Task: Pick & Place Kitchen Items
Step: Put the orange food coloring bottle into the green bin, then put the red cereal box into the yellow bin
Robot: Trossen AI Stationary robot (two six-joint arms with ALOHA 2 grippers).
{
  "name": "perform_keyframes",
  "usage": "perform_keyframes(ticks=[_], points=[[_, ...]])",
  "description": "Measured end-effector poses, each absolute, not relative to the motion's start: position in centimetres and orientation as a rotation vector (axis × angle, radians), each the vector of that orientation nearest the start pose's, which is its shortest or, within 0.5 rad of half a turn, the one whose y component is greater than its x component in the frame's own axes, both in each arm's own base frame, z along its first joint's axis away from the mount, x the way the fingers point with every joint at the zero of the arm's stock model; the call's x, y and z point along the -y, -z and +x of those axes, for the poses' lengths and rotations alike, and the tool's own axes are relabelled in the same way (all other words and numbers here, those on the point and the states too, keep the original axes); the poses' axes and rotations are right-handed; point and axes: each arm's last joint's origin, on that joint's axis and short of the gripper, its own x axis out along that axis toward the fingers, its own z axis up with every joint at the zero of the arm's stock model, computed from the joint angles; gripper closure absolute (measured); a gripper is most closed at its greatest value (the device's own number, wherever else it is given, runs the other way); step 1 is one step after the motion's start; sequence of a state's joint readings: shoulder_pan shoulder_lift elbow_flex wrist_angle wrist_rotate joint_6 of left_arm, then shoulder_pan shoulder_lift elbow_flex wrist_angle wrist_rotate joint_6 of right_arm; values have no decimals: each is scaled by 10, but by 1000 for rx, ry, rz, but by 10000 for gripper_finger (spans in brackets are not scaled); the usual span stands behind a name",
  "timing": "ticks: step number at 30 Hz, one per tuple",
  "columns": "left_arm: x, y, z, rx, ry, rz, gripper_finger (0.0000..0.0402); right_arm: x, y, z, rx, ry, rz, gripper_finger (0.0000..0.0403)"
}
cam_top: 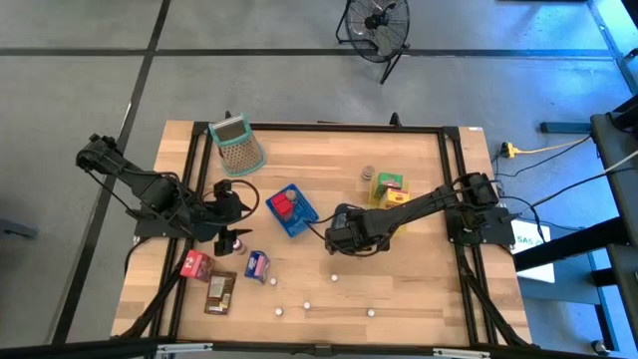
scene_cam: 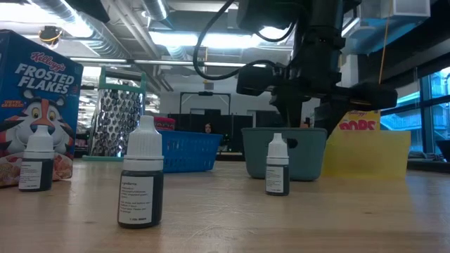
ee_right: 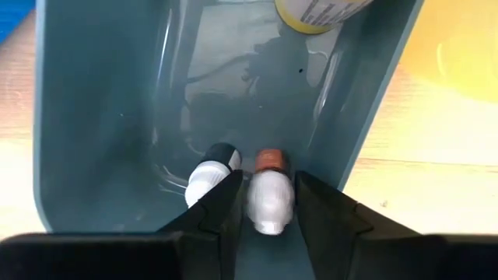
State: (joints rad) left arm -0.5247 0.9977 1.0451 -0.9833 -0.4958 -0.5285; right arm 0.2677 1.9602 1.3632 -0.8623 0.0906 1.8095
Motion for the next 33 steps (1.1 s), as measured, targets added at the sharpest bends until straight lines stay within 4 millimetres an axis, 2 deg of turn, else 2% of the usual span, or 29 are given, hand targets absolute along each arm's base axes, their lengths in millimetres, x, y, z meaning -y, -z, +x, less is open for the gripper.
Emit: perform_keyframes(ticks=[33], points=[[75,-322,158,-788,-186,-42,141,-92,-164,354,-1047,1148,1157,279]])
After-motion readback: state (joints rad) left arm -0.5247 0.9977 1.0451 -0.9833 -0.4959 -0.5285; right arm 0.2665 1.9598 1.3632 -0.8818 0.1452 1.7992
